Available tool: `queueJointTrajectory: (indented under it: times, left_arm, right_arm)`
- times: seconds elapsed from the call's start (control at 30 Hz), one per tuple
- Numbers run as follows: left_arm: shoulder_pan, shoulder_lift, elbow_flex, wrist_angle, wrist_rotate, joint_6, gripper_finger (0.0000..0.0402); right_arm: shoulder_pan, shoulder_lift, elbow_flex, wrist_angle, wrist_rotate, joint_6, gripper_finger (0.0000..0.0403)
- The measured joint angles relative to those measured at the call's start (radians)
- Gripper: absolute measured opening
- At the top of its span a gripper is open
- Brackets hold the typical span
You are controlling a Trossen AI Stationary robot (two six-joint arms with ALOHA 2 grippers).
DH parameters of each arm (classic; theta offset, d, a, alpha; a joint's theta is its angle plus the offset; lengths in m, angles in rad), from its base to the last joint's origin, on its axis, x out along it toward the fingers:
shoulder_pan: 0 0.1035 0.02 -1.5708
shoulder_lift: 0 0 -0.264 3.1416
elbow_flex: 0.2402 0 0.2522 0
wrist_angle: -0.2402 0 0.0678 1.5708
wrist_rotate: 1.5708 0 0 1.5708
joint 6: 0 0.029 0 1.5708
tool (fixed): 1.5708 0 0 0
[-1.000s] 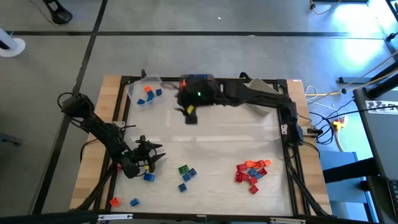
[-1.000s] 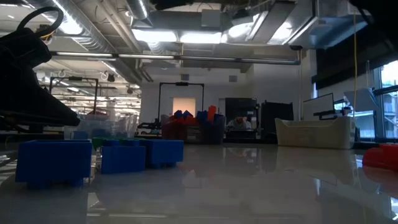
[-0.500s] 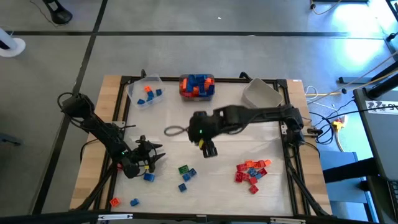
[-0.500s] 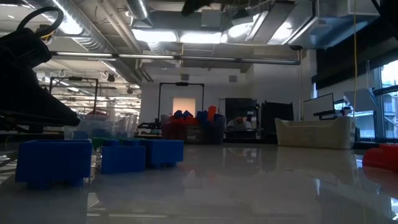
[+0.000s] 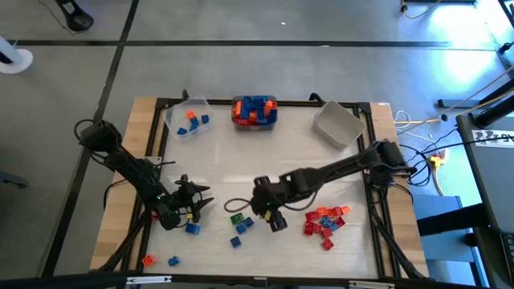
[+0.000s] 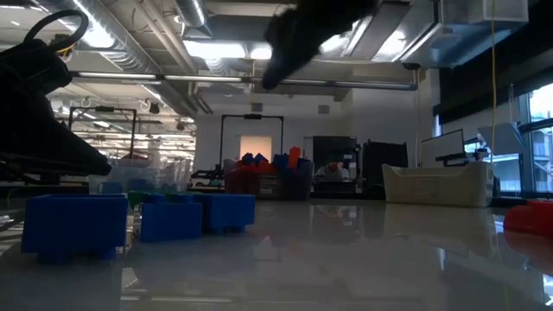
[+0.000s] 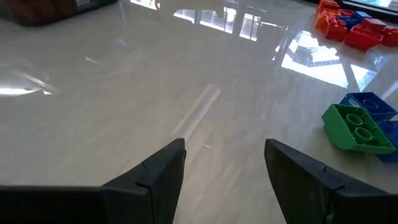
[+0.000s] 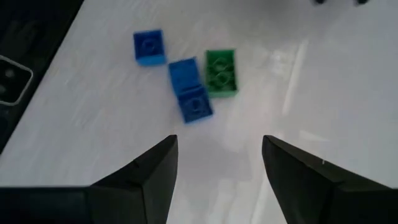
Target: Sort blocks by size
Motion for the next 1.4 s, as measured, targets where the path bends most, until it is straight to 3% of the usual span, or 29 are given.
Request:
queueJointTrajectory:
  times: [0.3, 0.6, 1.1, 1.4]
  left_arm:
    - [-0.001, 0.0, 0.0, -0.001, 0.0, -0.006, 0.0208]
    - [0.006, 0.0, 0.0, 0.0, 0.0, -0.008, 0.0208]
    - [0.006, 0.0, 0.0, -0.001, -0.002, -0.009, 0.0208]
    - [0.006, 0.0, 0.0, -0.002, -0.003, -0.008, 0.0208]
  right_arm:
    - [0.045, -0.021, -0.334, 0.576, -0.079, 0.059, 0.0232]
    - [0.048, -0.002, -0.591, 1.102, -0.048, 0.108, 0.0232]
    - [0.034, 0.183, -0.6, 1.335, -0.009, 0.045, 0.0232]
    - [0.035, 0.196, -0.599, 1.323, 0.012, 0.016, 0.0232]
